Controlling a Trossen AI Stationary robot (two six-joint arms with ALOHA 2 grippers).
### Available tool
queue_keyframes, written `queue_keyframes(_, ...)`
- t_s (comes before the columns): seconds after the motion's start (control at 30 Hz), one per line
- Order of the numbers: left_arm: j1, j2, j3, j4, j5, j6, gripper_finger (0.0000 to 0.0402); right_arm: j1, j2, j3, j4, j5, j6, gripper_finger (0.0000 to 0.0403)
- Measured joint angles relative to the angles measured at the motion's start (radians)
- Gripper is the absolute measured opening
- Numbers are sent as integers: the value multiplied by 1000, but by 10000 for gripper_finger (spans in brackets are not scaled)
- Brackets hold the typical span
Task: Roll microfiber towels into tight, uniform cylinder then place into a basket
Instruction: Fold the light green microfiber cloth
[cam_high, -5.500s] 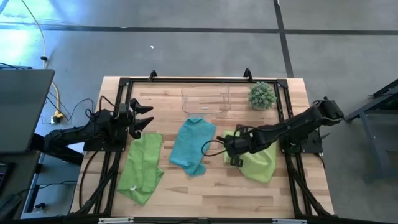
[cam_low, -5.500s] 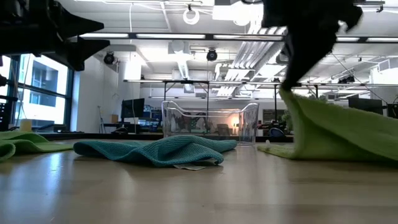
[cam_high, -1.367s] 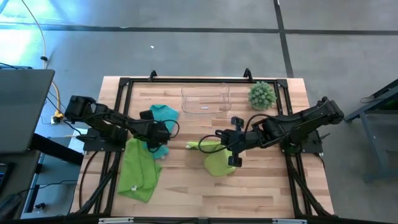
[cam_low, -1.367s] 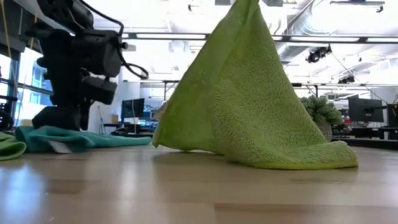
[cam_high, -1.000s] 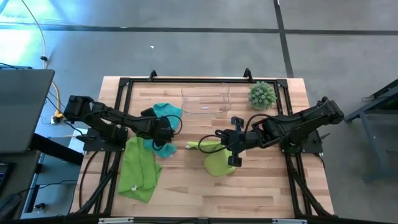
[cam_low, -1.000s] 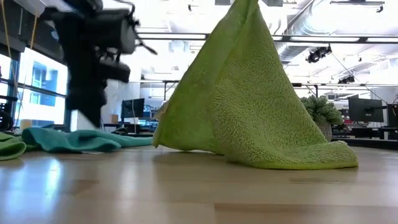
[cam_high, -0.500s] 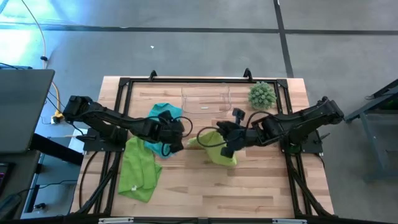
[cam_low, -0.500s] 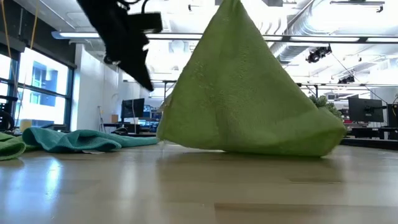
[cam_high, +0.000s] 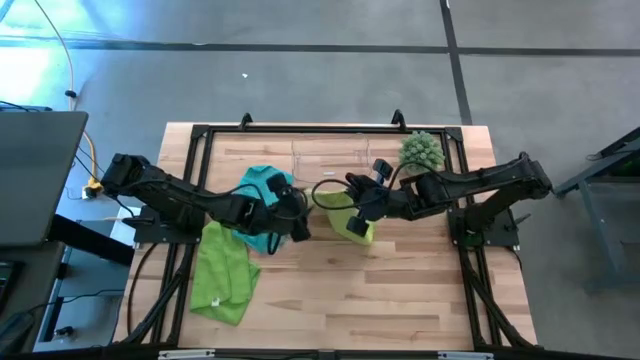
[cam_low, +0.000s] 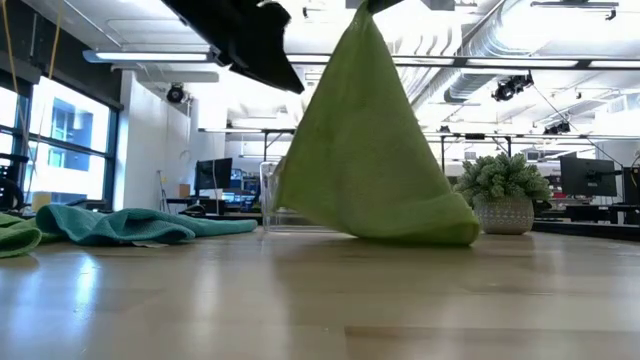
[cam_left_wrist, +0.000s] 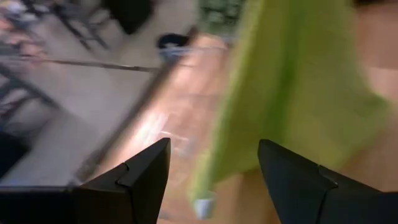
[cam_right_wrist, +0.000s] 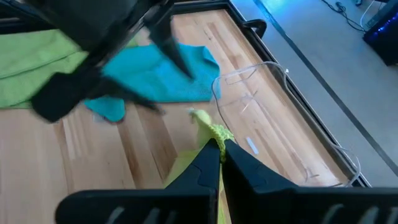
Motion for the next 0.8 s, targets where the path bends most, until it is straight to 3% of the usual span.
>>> queue_keyframes(0.37,95,97,2,102,133,48,234,0,0,0,52,3,-46,0)
queue_keyframes(0.57,108,204,1,71,34,-60,234,0,0,0,61,4,-54,0)
queue_keyframes(0.8,94,234,0,-42,27,-150,234,0,0,0,59,4,-54,0)
